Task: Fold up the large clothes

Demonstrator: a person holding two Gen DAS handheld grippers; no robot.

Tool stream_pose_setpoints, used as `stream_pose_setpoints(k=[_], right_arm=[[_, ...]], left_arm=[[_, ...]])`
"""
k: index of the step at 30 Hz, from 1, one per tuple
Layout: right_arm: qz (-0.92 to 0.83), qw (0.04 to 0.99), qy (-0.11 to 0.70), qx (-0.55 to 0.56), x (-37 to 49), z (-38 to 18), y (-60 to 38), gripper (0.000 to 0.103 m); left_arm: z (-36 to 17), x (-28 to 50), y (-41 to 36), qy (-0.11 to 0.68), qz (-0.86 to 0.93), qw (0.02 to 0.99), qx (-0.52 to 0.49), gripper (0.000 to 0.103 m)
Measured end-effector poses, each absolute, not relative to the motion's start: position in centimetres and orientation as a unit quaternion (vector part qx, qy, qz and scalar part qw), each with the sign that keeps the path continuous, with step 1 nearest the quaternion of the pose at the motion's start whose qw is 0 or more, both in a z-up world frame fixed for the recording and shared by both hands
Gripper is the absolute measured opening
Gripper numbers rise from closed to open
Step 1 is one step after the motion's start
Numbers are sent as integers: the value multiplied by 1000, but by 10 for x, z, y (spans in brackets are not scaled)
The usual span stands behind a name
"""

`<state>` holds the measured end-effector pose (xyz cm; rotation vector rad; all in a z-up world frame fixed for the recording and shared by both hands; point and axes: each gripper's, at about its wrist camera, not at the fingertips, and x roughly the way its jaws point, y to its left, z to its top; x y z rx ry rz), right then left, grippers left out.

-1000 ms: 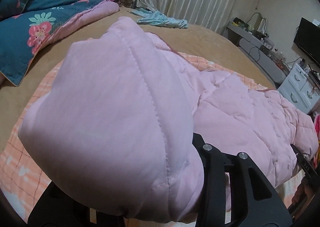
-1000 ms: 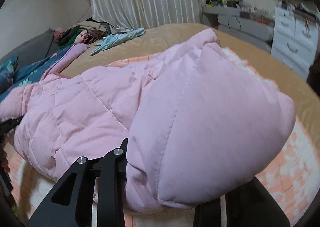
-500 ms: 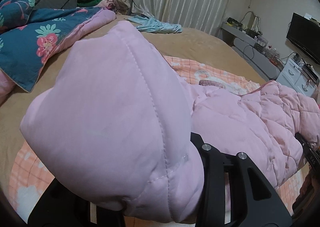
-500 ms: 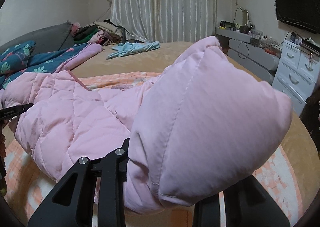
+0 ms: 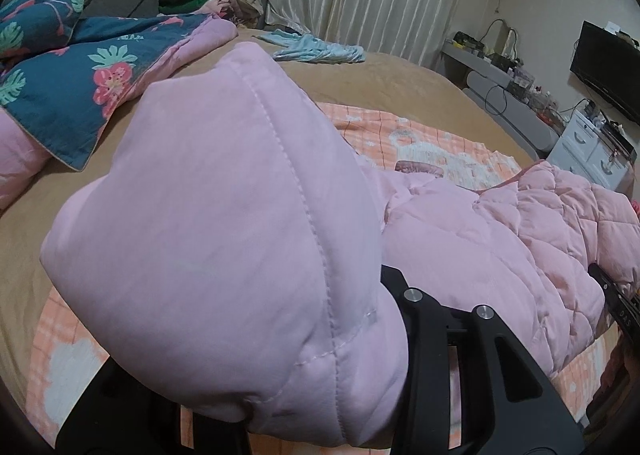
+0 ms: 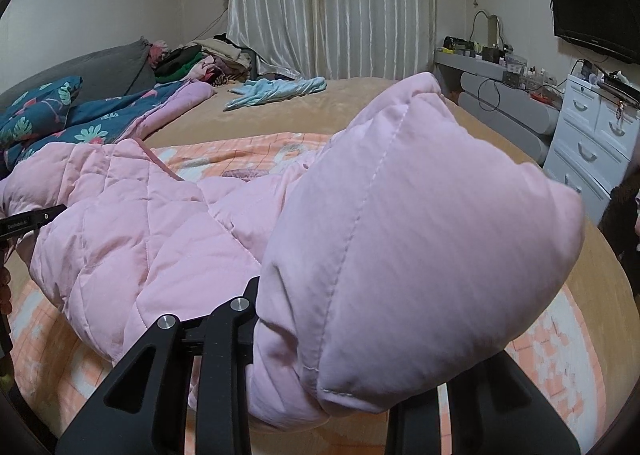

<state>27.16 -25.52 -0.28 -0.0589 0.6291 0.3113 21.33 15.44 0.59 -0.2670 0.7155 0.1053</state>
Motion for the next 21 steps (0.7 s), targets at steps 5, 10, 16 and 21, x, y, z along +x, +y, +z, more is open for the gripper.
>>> stream_pose_setpoints(k=[5,10,16,21], right_arm=[[152,938,311,-28,260,-4,-257,28],[151,937,315,-25,253,-6,-257,28],[150,935,319,-21,241,-10,-258,28],[151,935,321,-23,232,-12,-258,28]], left_arm=[[4,204,156,352,52,926,-127,31],[0,194,157,353,52,926,-123,31],[-3,184,157,355,53,926,-121,31],[-7,175,160,356,53,925,-120,31]])
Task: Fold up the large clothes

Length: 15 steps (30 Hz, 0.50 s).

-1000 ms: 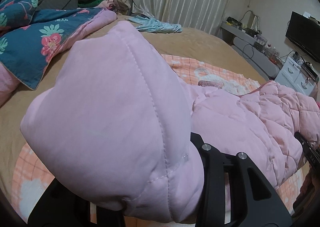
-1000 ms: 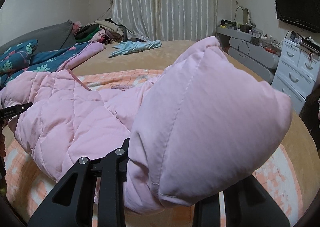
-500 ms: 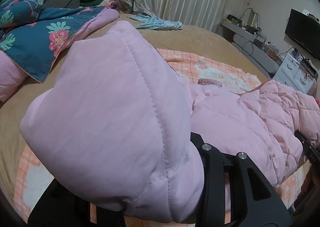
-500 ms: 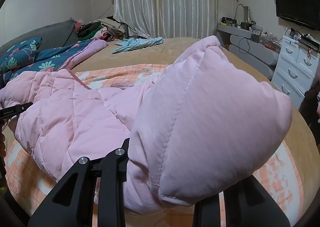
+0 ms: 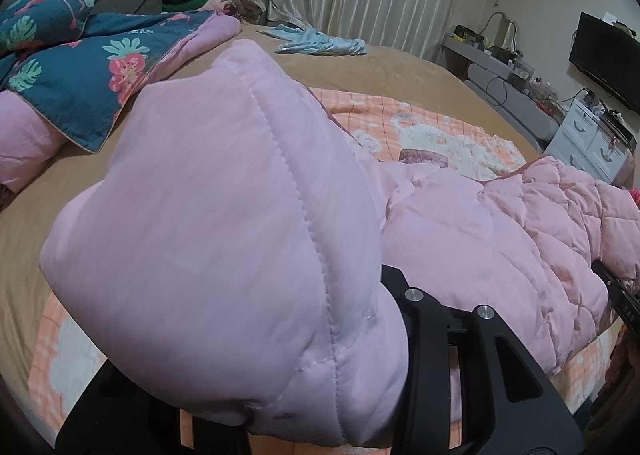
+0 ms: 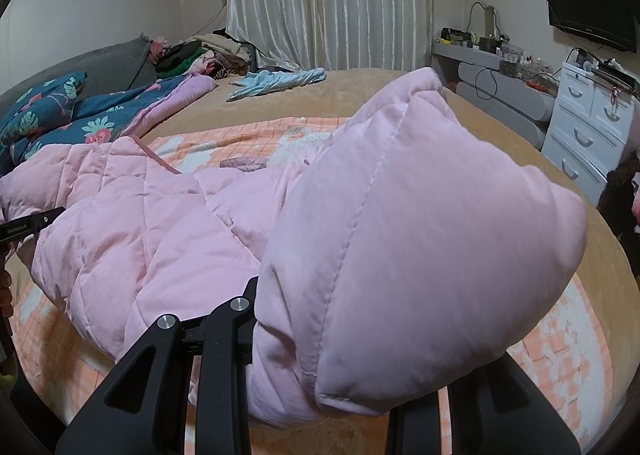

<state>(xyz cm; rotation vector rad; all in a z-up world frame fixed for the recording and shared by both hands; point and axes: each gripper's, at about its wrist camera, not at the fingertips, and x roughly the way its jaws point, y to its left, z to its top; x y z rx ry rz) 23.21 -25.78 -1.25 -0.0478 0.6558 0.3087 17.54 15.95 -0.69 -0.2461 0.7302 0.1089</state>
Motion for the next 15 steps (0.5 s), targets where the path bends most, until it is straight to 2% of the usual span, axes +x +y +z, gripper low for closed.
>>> stream_pose_setpoints(k=[15], right_arm=[[149,925,349,4,210,-42,-275,32]], left_arm=[[-40,149,169,370,55,919,-127,36]])
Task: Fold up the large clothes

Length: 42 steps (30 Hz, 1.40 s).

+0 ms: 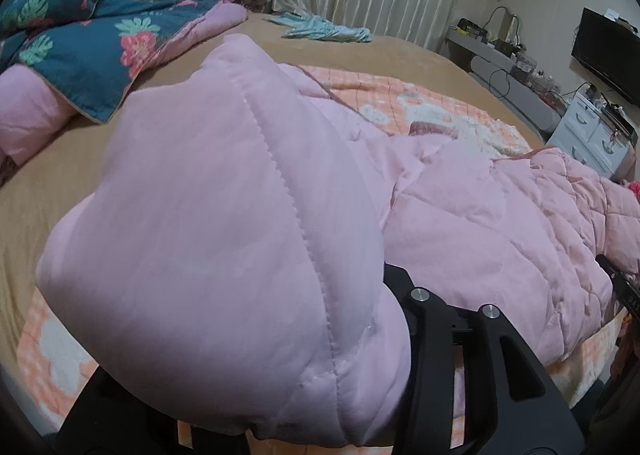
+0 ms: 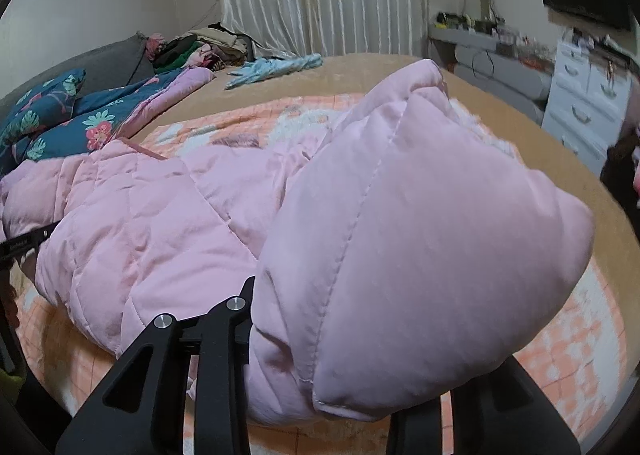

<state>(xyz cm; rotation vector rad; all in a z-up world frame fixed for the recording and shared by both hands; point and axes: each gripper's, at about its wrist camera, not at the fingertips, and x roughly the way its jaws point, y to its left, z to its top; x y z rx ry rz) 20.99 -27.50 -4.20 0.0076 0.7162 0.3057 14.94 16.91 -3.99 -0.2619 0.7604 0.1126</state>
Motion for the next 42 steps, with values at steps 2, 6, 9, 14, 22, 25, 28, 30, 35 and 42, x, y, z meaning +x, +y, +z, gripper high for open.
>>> stream_pose_setpoints(k=[2,6,9,14,22,25,28,30,35,42], right_arm=[[146,920,363,19,213,-51,-280,33],[142,908,391,55,217,-68,-291,40],[141,902,400,78,217,-74,-297,46],[135,891,416,119,215,-82,-307,56],[121,875,438,165,205,-84,-323,88],[118,876,439,163,196,-80,-326,94],[109,881,435,153,185,-74,-329,97],[106,885,431,142,178,-70,-331,98],[88,901,410,111,159,-56,-337,99],[73,916,384,89,140,-35,-345,99]], left_arm=[[-47,147,170,370,56,918,-132,39],[-58,142,171,372,58,916,-139,43],[-63,139,173,373,57,915,-145,45],[-67,135,178,376,57,910,-162,52],[-65,125,188,391,62,900,-181,75],[-63,118,191,395,65,898,-182,85],[-59,110,192,399,75,897,-175,94],[-57,104,194,398,76,897,-174,94],[-51,87,199,397,79,898,-172,94],[-33,65,203,388,103,903,-154,94]])
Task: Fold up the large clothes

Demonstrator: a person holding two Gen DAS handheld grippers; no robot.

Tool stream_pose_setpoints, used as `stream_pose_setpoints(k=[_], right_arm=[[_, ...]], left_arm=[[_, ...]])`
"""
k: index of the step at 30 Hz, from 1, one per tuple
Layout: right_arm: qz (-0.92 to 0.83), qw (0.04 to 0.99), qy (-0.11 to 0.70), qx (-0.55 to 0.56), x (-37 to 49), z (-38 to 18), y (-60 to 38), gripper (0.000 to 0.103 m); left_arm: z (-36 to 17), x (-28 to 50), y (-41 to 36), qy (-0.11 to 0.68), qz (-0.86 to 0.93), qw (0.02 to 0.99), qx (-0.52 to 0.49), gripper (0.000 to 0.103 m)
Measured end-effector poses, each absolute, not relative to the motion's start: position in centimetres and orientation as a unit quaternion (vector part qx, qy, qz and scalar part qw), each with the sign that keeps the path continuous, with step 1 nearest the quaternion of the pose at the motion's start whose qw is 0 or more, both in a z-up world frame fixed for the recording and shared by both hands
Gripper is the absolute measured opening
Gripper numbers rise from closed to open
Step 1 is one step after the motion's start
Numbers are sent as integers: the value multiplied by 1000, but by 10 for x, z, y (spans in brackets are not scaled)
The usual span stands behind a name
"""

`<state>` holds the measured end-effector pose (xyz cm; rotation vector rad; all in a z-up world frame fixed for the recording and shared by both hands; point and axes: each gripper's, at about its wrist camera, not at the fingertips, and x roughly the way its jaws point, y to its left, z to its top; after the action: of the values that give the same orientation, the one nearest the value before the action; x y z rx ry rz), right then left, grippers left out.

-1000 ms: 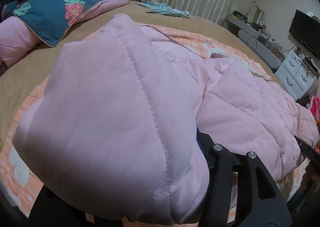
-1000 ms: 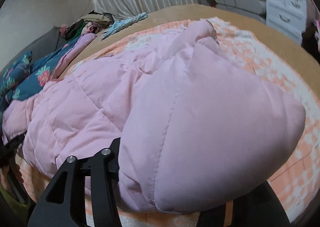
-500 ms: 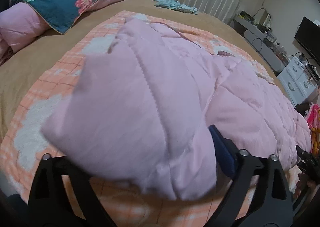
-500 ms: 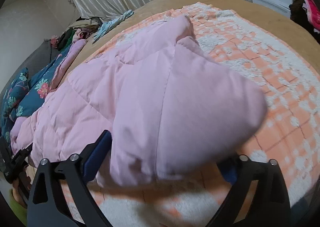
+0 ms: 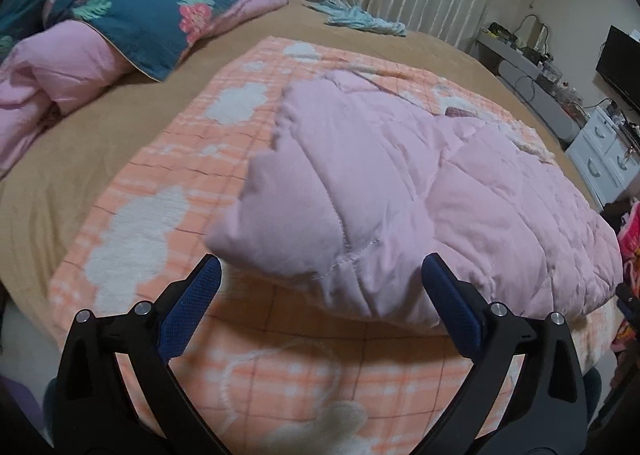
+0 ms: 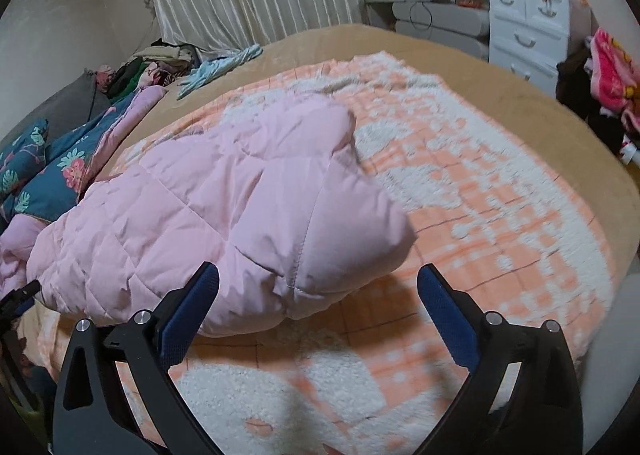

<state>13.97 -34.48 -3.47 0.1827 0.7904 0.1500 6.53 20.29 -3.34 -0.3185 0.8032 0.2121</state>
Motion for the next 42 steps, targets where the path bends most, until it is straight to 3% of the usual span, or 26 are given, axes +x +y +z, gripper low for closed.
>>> stream_pose_setpoints(k=[10,20,35,42], right_arm=[[86,939,330,44,104,8,-328,99],[132,954,269,-6,62,46,-282,99],[164,957,239,-31,31,49,-246,99],[159,950,268,-35,33,24,-241,99]], left_arm=[[7,34,206,345,128,919,-143,94],[38,19,157,306,77,941,-121,94],[25,13,86,300,6,950,-84,94],[7,13,80,309,5,947,-87,94]])
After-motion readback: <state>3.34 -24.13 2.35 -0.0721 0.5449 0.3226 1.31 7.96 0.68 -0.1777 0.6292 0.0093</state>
